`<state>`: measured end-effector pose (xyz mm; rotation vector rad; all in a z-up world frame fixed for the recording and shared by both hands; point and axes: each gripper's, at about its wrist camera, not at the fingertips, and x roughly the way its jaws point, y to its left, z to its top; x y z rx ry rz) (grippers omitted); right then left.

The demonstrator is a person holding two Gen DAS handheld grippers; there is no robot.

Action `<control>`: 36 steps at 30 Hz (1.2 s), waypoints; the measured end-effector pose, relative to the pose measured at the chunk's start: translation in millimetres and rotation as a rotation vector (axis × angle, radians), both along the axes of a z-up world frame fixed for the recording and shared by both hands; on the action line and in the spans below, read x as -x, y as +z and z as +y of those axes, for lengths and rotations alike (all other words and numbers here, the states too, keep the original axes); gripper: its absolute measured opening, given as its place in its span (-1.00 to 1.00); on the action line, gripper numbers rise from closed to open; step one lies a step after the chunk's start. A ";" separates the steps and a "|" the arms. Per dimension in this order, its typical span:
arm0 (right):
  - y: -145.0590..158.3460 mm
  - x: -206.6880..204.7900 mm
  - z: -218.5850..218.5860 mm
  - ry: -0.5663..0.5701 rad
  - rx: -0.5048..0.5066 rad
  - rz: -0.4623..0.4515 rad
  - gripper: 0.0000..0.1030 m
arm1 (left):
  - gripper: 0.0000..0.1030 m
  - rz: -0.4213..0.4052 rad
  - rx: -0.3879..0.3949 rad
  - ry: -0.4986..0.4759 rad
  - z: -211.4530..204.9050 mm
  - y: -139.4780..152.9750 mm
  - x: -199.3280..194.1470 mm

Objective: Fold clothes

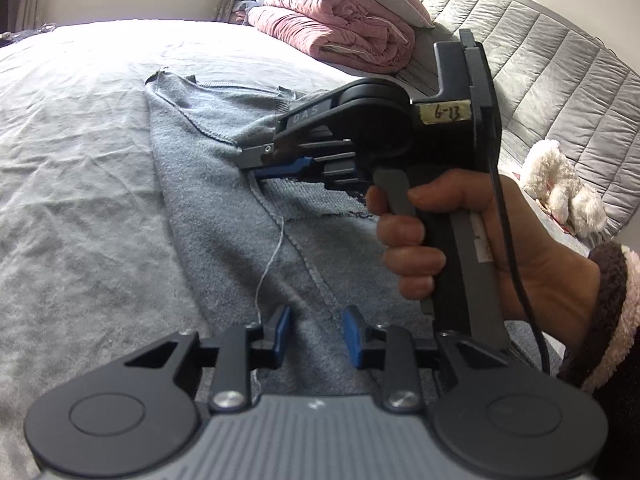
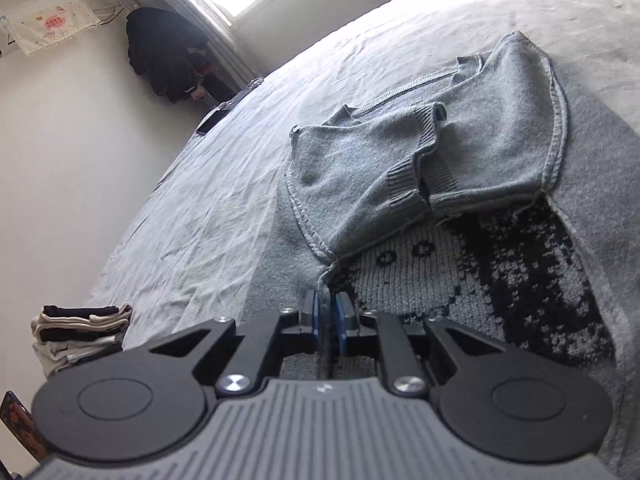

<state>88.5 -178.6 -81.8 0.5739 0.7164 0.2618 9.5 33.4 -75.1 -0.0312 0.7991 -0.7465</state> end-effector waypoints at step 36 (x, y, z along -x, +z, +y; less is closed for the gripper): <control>17.7 144.2 -131.9 -0.096 -0.027 0.219 -0.14 | 0.19 0.279 0.117 -0.272 24.8 6.1 71.5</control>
